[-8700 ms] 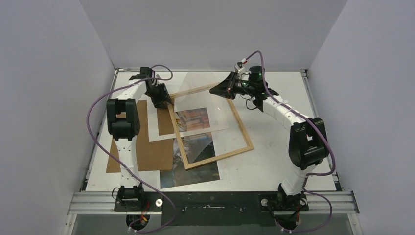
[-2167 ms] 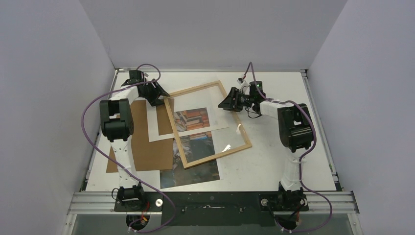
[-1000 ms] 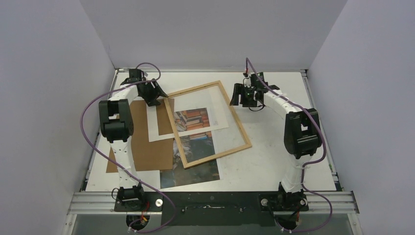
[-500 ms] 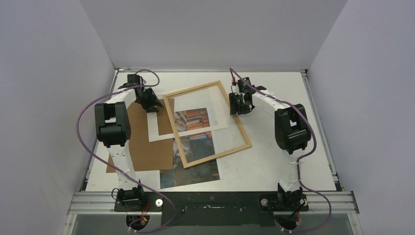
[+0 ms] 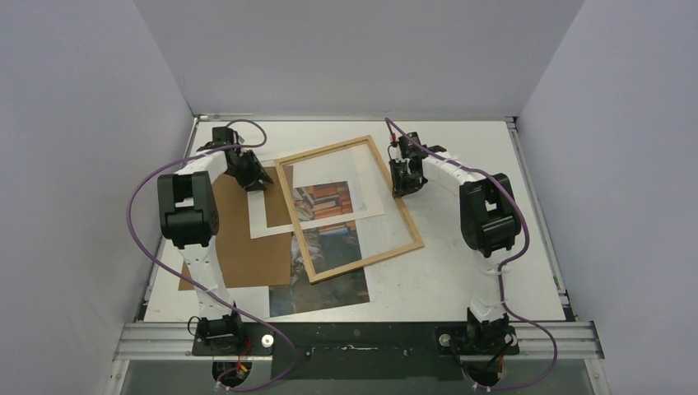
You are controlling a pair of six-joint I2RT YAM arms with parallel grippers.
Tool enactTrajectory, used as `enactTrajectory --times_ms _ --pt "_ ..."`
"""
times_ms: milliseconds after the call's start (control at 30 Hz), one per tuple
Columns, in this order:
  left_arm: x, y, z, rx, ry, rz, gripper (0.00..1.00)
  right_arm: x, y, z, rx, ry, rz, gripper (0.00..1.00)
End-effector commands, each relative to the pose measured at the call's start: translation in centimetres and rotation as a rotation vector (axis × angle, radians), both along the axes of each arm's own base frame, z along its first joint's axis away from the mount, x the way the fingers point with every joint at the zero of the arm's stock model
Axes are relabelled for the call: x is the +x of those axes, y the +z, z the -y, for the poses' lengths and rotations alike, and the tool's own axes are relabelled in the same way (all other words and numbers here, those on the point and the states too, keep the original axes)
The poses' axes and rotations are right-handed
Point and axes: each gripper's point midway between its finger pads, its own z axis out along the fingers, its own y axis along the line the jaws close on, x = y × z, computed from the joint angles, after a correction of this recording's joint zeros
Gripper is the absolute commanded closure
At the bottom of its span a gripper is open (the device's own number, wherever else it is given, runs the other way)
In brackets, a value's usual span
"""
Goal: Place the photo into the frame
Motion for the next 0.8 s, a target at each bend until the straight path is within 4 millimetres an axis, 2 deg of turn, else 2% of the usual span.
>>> enactTrajectory --times_ms 0,67,367,600,767 --pt "-0.2 0.0 -1.8 0.05 0.015 -0.004 0.67 0.8 0.7 1.7 -0.069 -0.045 0.038 0.87" --pt "-0.3 -0.3 -2.1 0.056 0.017 -0.02 0.67 0.6 0.6 2.5 -0.085 -0.065 0.035 0.89" --pt "-1.9 -2.7 -2.8 0.097 0.018 -0.121 0.69 -1.7 0.2 8.7 -0.146 -0.184 -0.005 0.92" --pt "-1.7 -2.3 -2.7 0.091 0.013 -0.112 0.69 -3.0 0.7 14.4 -0.263 -0.213 -0.005 0.9" --pt "-1.1 -0.8 -3.2 0.109 0.026 -0.108 0.69 -1.8 0.5 17.8 -0.243 -0.233 0.035 0.88"
